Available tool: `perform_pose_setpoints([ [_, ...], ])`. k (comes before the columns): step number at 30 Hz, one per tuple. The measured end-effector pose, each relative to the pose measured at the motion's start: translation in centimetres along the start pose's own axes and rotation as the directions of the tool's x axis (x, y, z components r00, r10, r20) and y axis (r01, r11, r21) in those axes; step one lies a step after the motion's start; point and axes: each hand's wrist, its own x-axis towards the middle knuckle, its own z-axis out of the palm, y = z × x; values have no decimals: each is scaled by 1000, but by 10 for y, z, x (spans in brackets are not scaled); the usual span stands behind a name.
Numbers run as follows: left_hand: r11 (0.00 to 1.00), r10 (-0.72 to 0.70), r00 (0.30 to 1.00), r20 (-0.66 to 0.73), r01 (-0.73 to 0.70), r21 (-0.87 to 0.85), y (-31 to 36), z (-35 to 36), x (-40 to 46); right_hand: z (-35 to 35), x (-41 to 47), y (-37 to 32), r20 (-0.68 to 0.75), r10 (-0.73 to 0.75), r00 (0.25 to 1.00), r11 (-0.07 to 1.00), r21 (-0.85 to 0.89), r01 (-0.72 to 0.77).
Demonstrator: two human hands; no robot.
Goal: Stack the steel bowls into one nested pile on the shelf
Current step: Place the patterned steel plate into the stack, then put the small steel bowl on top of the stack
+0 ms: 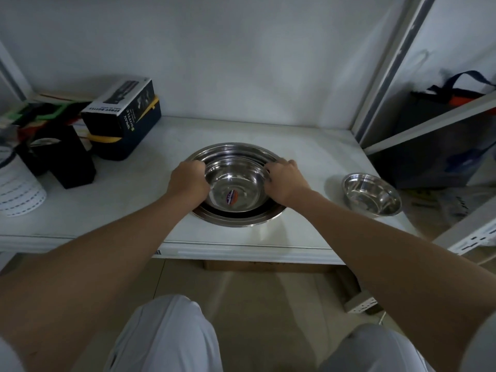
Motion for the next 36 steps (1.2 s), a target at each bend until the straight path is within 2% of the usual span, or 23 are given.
perform_pose_setpoints([
  [3, 998, 65, 997, -50, -65, 10, 12, 3, -3, -17, -9, 17, -61, 108, 992, 994, 33, -107],
  [5, 994, 105, 994, -35, -104, 25, 31, 3, -6, -26, -18, 38, -82, 183, 980, 983, 18, -182],
  [11, 983, 182, 983, 0, -182, -28, 95, 19, -20, -32, -58, 109, -51, 419, 907, 903, -84, -422],
  [16, 978, 188, 982, -31, -190, -87, 120, 29, -23, -26, -68, 138, -14, 474, 880, 876, -94, -473],
  [26, 958, 196, 980, 15, -188, -217, 125, 35, -19, -22, -62, 137, -19, 408, 913, 900, -159, -405],
  [30, 941, 203, 976, 77, -172, -292, 118, 32, -19, -31, -58, 123, -175, 210, 962, 960, -150, -237],
  [32, 904, 136, 980, 146, -63, -423, 118, 25, -18, -43, -51, 101, -218, 118, 969, 982, -120, -147],
  [36, 691, -8, 981, 192, 144, -709, 122, 0, -8, -60, -35, 43, -312, -168, 935, 984, -104, 142],
])
